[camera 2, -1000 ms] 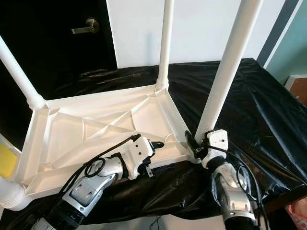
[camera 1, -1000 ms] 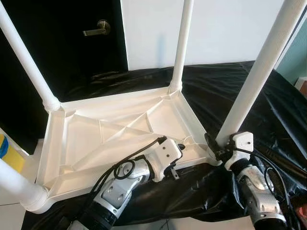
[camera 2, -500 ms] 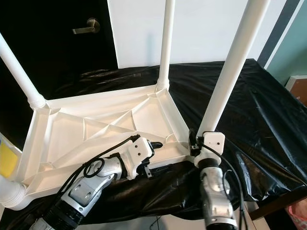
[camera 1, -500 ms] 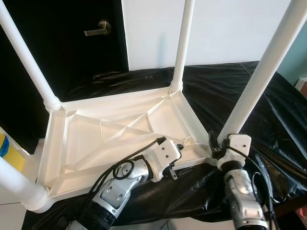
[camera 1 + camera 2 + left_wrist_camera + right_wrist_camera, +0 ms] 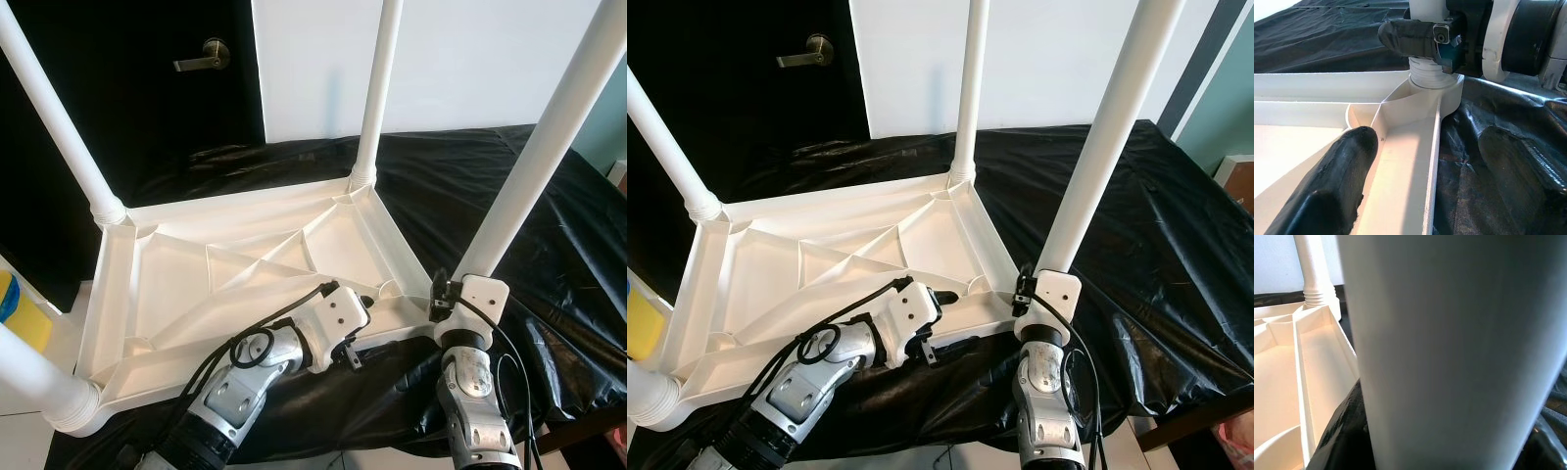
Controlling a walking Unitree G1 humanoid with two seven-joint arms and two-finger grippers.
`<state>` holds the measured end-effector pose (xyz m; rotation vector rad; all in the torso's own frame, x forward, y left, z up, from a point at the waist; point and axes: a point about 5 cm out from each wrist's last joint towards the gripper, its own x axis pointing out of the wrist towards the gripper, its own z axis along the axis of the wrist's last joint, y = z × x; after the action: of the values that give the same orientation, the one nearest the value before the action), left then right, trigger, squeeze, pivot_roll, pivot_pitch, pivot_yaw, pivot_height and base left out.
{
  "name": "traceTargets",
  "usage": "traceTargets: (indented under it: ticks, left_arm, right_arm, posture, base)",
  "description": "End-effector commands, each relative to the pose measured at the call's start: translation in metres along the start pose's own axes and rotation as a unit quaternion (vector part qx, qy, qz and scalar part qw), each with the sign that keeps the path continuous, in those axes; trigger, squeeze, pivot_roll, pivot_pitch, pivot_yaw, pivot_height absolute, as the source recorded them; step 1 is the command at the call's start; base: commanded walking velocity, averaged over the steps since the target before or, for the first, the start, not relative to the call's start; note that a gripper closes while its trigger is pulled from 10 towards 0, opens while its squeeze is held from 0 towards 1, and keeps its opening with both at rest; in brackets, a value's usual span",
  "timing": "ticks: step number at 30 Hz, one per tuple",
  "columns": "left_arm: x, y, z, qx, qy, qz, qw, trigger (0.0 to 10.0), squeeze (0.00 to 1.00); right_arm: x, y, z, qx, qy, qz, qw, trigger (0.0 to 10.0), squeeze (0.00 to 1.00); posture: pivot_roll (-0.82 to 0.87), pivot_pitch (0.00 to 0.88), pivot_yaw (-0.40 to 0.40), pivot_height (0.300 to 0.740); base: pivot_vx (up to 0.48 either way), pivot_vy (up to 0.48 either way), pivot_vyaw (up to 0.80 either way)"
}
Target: Building children table
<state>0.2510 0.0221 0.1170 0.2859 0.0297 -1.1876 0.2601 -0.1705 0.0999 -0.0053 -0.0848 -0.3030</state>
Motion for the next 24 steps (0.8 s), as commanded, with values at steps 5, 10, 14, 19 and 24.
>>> traceTargets:
  ticks: [5,10,14,19,24]
  left_arm:
    - [-0.001,-0.001,0.001,0.006,0.004,0.0,1.0,10.0,0.0]
    - [0.0,0.0,0.002,0.007,0.002,0.003,1.0,10.0,0.0]
    - [0.001,0.0,0.003,0.006,0.0,0.004,1.0,10.0,0.0]
    - [0.002,0.0,0.003,0.004,-0.002,0.006,1.0,10.0,0.0]
    - [0.003,0.0,0.004,0.002,-0.004,0.007,1.0,10.0,0.0]
  right_arm:
    - [-0.005,0.002,-0.014,-0.006,0.039,0.006,0.999,10.0,0.04]
    - [-0.004,0.005,-0.008,-0.001,0.026,0.012,1.0,10.0,0.2]
    - [-0.003,0.005,-0.006,0.002,0.024,0.018,1.0,10.0,1.0]
    - [-0.004,0.004,-0.003,0.004,0.013,0.029,0.999,10.0,1.0]
    - [-0.007,-0.003,0.001,0.008,-0.005,0.061,0.998,10.0,1.0]
  posture:
    - [-0.01,0.0,-0.012,0.74]
    - [-0.01,0.0,-0.014,0.74]
    - [-0.02,0.0,-0.016,0.74]
    - [-0.02,0.0,-0.019,0.74]
    - [-0.03,0.0,-0.021,0.74]
  base:
    - [0.0,0.0,0.0]
    - [0.0,0.0,0.0]
    - [0.0,0.0,0.0]
    - [0.0,0.0,0.0]
    - [0.0,0.0,0.0]
